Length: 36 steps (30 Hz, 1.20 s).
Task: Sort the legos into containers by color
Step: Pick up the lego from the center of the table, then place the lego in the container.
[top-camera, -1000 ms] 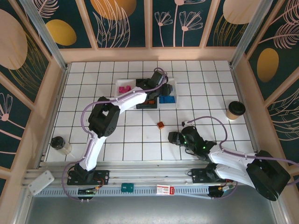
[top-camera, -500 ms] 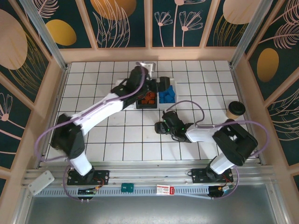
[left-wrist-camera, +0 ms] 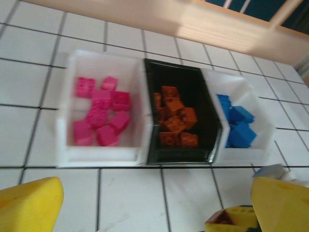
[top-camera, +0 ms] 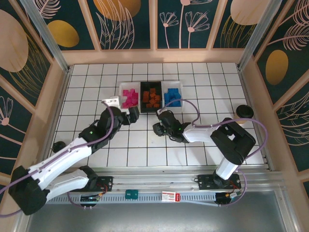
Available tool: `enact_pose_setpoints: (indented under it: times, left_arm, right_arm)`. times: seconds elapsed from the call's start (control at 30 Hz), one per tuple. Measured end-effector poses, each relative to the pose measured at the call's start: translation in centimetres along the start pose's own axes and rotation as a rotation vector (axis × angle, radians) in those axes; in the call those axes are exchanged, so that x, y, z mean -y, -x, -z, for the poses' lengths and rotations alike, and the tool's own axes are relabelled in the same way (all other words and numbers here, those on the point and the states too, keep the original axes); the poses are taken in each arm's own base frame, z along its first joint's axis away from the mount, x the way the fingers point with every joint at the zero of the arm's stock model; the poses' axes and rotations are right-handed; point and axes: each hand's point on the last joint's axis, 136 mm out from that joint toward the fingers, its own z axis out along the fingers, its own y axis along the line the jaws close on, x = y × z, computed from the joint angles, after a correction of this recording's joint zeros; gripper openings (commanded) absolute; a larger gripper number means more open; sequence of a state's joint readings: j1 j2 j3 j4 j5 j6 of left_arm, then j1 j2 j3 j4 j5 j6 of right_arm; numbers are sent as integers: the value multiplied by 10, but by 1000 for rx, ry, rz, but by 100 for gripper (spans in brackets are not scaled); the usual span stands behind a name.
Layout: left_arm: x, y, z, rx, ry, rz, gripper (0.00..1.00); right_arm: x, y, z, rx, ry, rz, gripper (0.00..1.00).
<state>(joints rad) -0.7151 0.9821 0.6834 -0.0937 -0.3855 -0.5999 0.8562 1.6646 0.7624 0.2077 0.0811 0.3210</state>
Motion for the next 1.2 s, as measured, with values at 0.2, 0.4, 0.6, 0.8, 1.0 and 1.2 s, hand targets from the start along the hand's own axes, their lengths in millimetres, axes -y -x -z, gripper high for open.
enact_pose_setpoints:
  times: [0.2,0.4,0.6,0.8,1.0,1.2]
  left_arm:
    - [-28,-3,14,48,80,39,99]
    - [-44,-1,15,75,169,47,99]
    - [-70,12,6,144,307,29,99]
    - [-102,58,6,337,413,42,99]
    - [-154,79,-13,394,592,-19,99]
    - [-211,56,-37,326,737,-134,99]
  right_arm:
    - [-17,84,8,167,69,-34,28]
    - [2,164,-21,275,59,-101,99]
    - [18,164,-12,293,36,-112,99]
    - [34,152,81,468,5,-125,99]
    - [91,134,149,667,-125,-189,99]
    - [143,97,178,736,-270,-224,99]
